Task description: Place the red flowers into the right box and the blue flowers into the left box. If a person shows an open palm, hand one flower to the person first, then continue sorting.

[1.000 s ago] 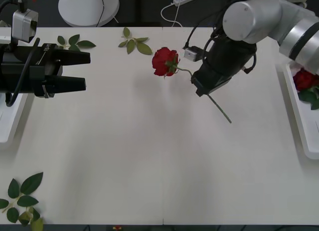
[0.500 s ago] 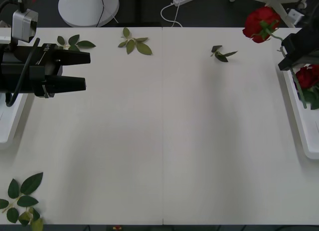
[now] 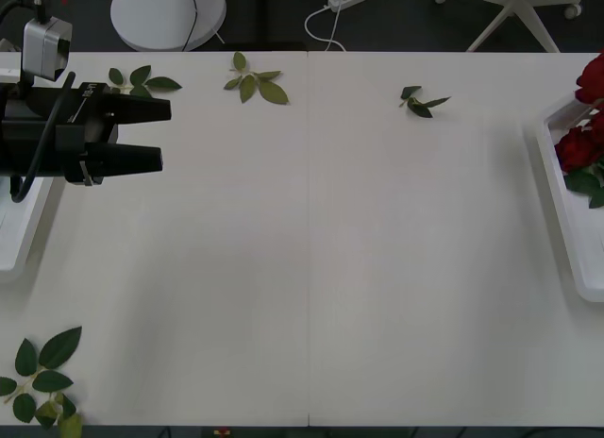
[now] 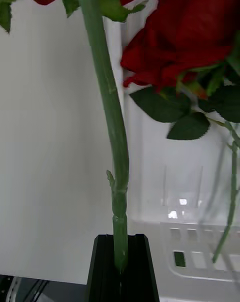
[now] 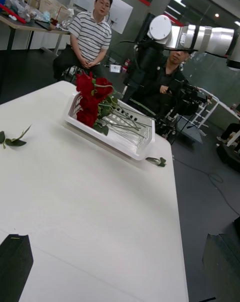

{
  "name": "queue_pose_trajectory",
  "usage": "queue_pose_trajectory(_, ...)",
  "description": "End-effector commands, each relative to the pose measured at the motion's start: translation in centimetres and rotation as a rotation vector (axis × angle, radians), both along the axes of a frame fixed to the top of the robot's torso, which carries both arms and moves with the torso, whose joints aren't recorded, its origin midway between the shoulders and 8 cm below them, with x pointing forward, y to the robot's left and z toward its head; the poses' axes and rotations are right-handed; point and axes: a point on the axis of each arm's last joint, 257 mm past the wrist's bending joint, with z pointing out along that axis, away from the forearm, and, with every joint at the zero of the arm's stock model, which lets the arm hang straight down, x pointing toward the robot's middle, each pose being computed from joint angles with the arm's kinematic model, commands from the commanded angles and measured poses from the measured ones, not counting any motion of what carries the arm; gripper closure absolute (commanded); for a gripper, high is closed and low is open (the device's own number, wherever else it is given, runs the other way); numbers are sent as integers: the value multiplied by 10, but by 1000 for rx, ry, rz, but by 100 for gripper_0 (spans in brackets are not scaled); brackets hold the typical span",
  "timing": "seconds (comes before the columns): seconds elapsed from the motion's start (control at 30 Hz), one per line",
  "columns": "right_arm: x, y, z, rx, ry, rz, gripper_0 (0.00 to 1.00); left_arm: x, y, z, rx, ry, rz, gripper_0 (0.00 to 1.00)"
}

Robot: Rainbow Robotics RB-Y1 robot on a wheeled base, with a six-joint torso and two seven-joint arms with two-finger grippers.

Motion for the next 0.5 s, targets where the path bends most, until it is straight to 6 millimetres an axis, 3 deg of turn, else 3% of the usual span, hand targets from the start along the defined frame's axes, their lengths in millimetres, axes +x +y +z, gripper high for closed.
queue_pose_trajectory(0.03,-5,-56,4,25,-74,-90,100,-4,-2,-1,-15,60,1,0)
queue_pose_trajectory(0.23,-6,-83,-15,12,-109,-118,100,-4,-2,-1,-15,60,1,0)
queue_pose_trajectory(0.5,-8,-77,-67,16,-90,-138,100,-4,-2,-1,-15,60,1,0)
